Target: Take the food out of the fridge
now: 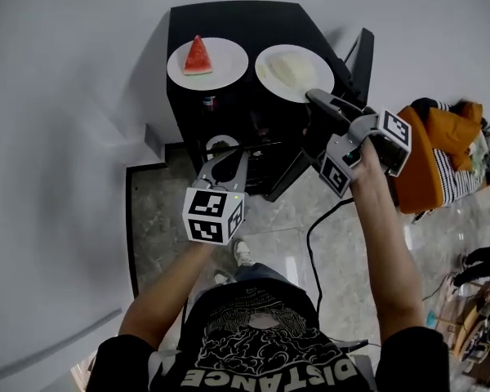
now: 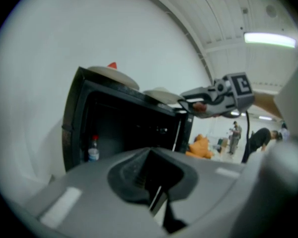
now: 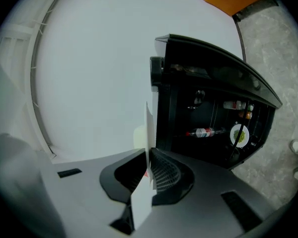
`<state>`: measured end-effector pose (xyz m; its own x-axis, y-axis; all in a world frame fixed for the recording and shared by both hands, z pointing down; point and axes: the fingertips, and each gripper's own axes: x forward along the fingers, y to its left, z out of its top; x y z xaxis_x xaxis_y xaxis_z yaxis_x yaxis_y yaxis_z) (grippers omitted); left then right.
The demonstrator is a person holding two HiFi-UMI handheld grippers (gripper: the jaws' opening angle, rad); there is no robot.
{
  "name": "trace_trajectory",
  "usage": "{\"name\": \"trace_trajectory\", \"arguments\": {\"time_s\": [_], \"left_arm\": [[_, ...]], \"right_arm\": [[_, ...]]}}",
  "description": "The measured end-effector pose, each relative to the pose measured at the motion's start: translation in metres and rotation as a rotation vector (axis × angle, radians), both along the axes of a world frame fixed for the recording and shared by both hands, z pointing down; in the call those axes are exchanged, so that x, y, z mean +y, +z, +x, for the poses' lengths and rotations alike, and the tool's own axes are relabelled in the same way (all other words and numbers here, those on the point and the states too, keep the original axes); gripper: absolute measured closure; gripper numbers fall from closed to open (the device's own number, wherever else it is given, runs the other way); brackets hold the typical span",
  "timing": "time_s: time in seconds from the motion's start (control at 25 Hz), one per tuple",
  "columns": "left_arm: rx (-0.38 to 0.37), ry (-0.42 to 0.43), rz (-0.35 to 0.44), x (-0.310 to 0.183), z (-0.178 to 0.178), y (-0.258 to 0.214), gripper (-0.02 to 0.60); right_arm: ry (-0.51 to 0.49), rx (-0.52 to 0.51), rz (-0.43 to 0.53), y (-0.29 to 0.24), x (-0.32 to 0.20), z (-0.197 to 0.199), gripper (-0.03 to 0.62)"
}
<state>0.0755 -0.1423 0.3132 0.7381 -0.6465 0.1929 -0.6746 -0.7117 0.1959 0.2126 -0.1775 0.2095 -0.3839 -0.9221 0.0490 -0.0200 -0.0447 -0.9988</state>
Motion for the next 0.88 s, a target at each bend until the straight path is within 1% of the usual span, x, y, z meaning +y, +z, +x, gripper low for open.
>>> {"name": "trace_trajectory", "arguments": {"time_s": [0.2, 0.32, 0.56, 0.76, 0.8, 0.88], "left_arm": [[0.0, -0.021, 0.009, -0.005, -0.002, -0.005, 0.578], [-0.003, -0.018, 0.026, -0.007, 0.001, -0.01, 0.578], [0.002, -0.021, 0.032, -0.01, 0.005, -0.016, 0.578], [0.011, -0.019, 0.036, -0.011, 0.011, -0.02, 0.578], [0.012, -0.017, 0.037, -0.01, 0.012, -0.021, 0.578], [0.014, -0.015, 0.039, -0.009, 0.014, -0.022, 0.578]], "right_arm": [[0.005, -0.009, -0.012, 0.003, -0.023, 0.0, 0.58], [0.028, -0.023, -0.019, 0.004, -0.033, 0.003, 0.58], [0.057, -0.051, -0.013, 0.002, -0.043, 0.005, 0.58], [0.043, -0.048, 0.028, -0.001, -0.043, 0.006, 0.58], [0.045, -0.052, 0.038, -0.001, -0.042, 0.006, 0.578], [0.047, -0.057, 0.059, -0.001, -0.039, 0.008, 0.538]]}}
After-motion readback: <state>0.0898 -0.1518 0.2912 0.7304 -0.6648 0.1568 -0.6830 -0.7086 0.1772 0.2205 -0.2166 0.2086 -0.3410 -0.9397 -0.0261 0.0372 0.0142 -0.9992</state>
